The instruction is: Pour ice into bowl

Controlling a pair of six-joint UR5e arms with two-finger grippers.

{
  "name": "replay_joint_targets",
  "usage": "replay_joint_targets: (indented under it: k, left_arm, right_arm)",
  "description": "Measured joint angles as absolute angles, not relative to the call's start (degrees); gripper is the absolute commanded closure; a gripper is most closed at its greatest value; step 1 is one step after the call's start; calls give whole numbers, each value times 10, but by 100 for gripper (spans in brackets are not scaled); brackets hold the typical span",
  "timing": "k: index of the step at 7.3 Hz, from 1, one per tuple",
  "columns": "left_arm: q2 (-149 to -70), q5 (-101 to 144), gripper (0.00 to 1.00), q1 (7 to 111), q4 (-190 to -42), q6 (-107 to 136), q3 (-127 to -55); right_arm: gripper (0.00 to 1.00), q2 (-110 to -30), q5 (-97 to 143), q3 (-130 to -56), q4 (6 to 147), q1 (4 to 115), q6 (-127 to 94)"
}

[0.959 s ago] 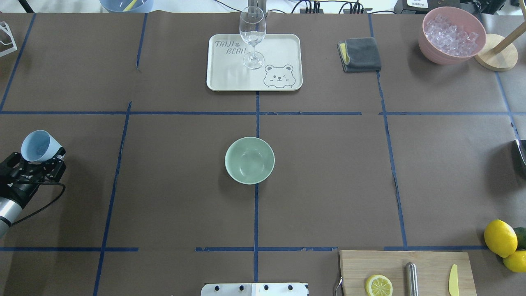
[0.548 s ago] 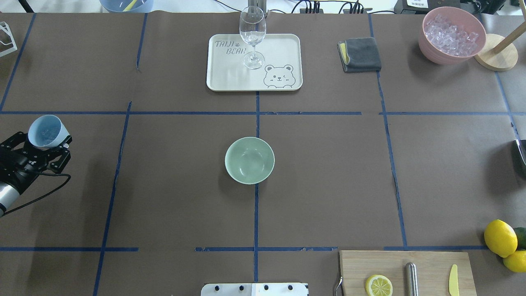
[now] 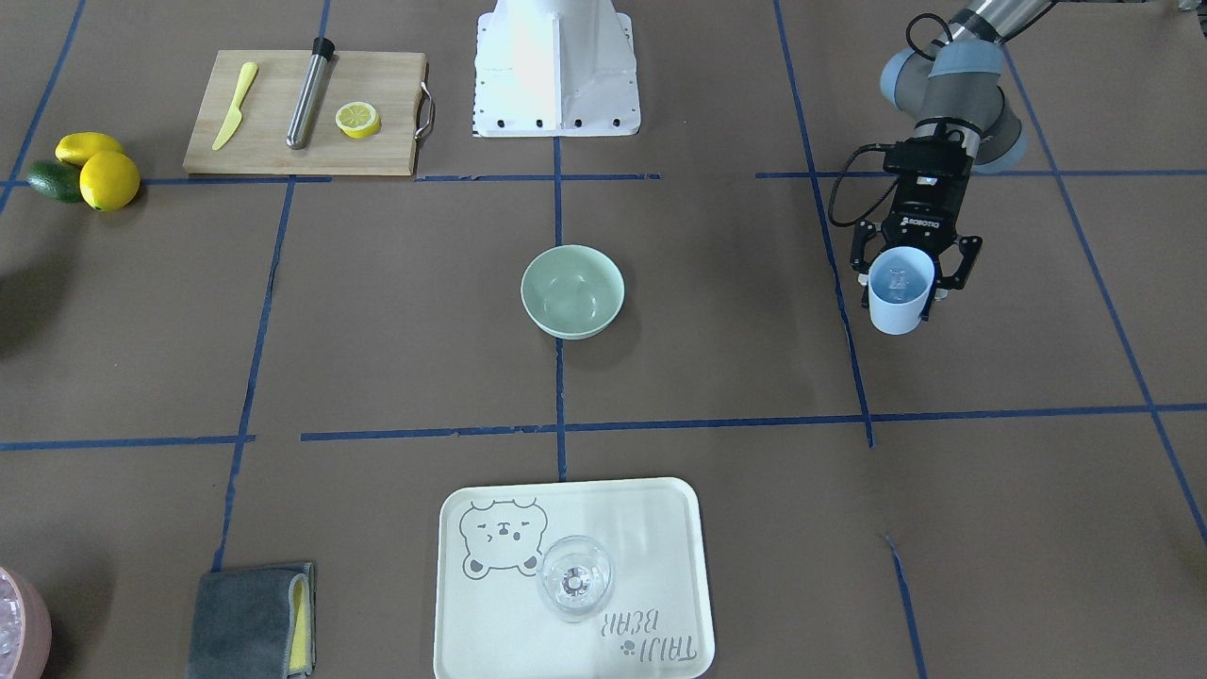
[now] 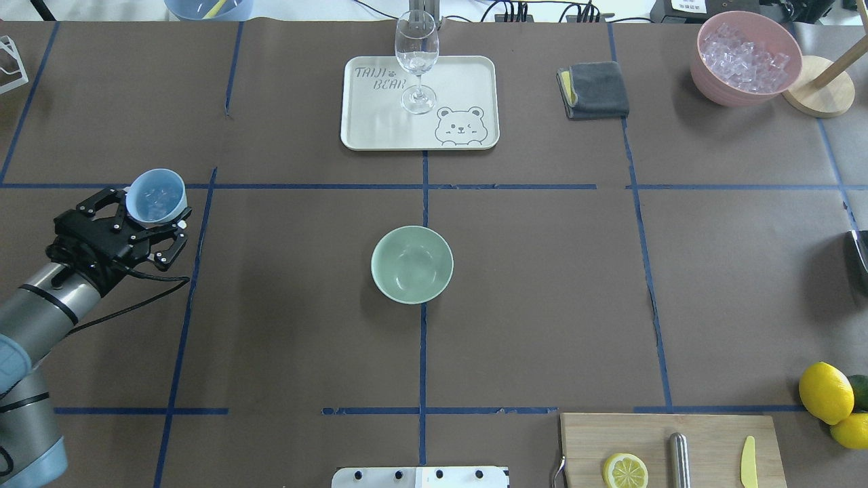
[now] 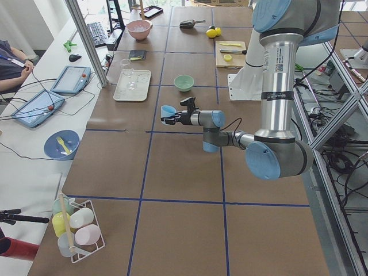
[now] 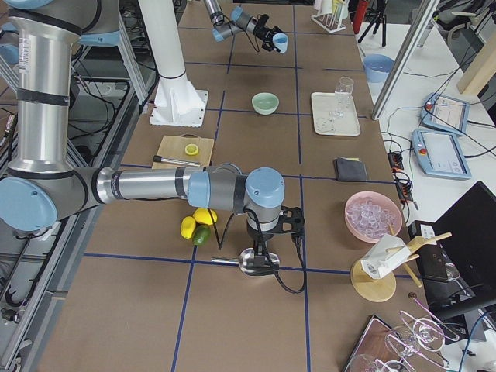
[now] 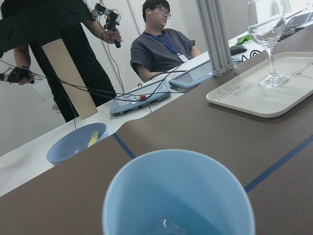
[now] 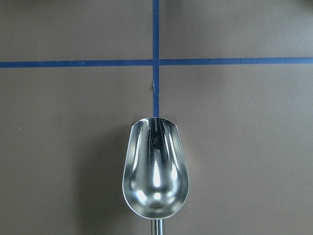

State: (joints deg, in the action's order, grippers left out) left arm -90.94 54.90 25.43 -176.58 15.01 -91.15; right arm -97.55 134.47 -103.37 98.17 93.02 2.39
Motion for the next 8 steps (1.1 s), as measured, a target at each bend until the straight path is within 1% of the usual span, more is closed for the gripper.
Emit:
replay_joint_targets:
  k: [2,6,8]
  left_arm:
    - [-972,551,100,253,-1681,127,-923]
    - [-1114,542,100,235,-1454,87,-926]
    - [-1154,543,100,221,-1425,-24,-937]
  right_arm:
    - [0,-979,1345,-1034,982,936,25]
    - [0,-982,1345,-1034,982,946,24]
    - [0,-982,1345,-1032,983,950,24]
